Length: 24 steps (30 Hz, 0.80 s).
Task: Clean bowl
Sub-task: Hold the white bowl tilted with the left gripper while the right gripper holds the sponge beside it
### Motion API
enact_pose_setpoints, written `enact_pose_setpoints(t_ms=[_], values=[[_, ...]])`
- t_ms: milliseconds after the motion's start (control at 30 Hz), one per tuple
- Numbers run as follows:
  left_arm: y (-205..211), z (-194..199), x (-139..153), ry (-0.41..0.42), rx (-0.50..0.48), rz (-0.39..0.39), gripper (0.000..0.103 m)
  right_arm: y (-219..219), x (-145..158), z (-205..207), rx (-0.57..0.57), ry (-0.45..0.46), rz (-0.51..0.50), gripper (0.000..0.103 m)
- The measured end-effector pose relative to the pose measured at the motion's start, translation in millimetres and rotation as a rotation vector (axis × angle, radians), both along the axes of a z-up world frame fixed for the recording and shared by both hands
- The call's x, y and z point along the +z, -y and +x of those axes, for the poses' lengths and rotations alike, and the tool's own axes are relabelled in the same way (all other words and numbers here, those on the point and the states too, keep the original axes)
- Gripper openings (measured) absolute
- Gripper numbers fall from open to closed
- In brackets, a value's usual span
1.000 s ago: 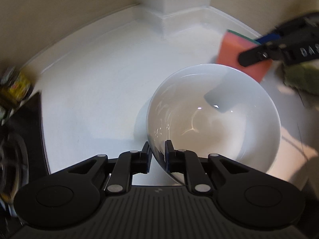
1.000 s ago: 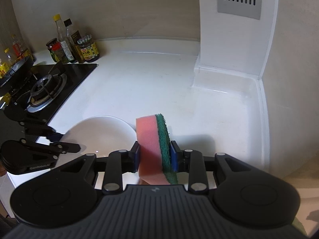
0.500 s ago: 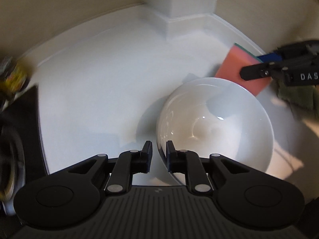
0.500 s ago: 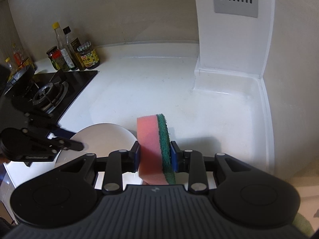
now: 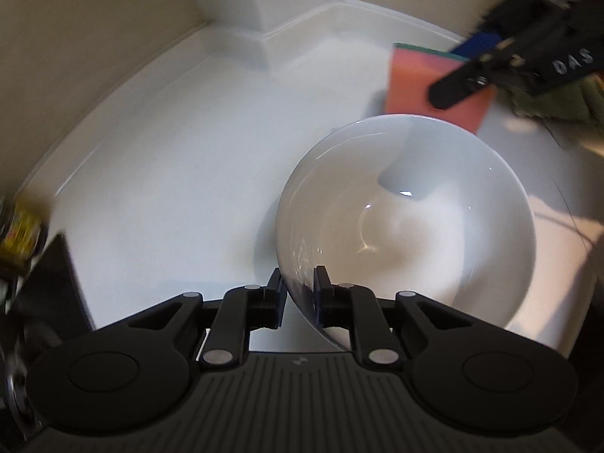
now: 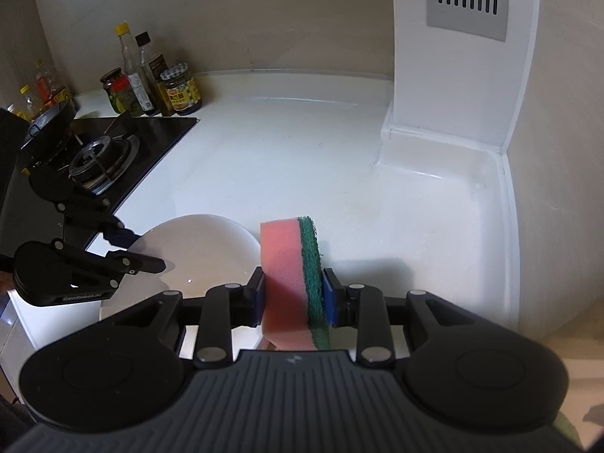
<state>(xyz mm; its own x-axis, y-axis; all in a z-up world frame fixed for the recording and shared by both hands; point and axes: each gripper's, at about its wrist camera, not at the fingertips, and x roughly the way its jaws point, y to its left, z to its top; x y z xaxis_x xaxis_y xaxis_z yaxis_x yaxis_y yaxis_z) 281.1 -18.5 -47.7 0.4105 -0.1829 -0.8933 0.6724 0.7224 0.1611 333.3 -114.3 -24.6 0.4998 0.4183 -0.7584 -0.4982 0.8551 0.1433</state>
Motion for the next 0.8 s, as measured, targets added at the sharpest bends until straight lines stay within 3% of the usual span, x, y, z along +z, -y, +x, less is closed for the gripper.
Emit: enact_pose_setpoints(t_ms=[67, 133, 367, 533, 600, 800], values=[[-1, 7, -2, -0.009, -0.036, -0.004, 0.016, -1, 0, 4, -0.001, 0.000, -0.002, 0.026], [-4, 12, 0, -0.033, 0.002, -0.026, 0.016, -2, 0, 7, -0.002, -0.002, -0.003, 0.026], [-23, -15, 8, -0.086, 0.393, -0.178, 0.017, 3, 0, 4, -0.015, -0.006, 0.015, 0.026], [-29, -32, 5, -0.076, 0.546, -0.228, 0.016, 2, 0, -3, -0.018, -0.009, 0.022, 0.026], [-26, -32, 3, -0.061, 0.526, -0.211, 0.016, 2, 0, -5, -0.021, -0.005, 0.021, 0.026], [-9, -20, 1, 0.003, 0.229, -0.048, 0.014, 3, 0, -4, 0.007, -0.010, 0.017, 0.026]])
